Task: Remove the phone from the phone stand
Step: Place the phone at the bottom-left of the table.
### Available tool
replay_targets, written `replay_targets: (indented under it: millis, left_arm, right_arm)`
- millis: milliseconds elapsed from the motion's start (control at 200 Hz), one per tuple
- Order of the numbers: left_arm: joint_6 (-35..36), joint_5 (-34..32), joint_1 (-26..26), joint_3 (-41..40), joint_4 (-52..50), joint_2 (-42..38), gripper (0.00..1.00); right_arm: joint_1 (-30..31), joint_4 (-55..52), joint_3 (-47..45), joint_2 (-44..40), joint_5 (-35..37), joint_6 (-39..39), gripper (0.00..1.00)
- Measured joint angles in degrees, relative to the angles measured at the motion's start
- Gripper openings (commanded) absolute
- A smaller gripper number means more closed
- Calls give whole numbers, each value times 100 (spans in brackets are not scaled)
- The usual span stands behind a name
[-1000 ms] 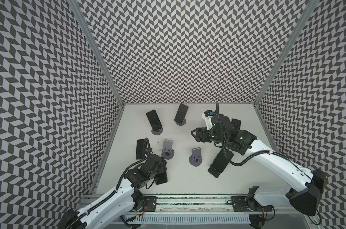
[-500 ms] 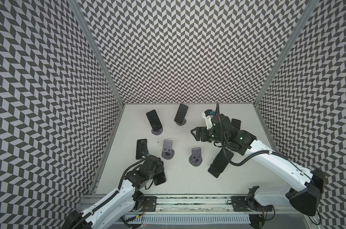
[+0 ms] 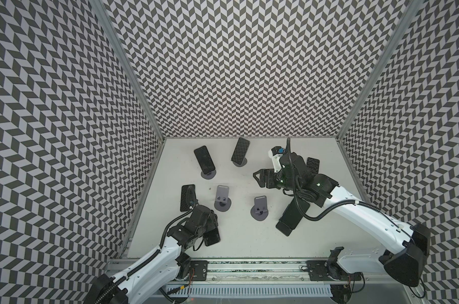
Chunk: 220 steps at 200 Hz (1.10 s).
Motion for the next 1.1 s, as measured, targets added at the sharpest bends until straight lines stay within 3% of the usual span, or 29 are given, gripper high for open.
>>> replay_targets:
  millis: [305, 936, 1101]
  left_arm:
    - [0, -4, 0, -26, 76, -4, 58]
    - [-26, -345, 0, 354, 76, 852, 59]
    - [-59, -352, 0, 354, 68, 833, 67]
  right_arm:
    - [0, 35, 0, 0, 0, 26, 80]
    - [0, 70, 0, 13, 0, -26, 80]
    - [0, 68, 0, 13, 0, -85, 80]
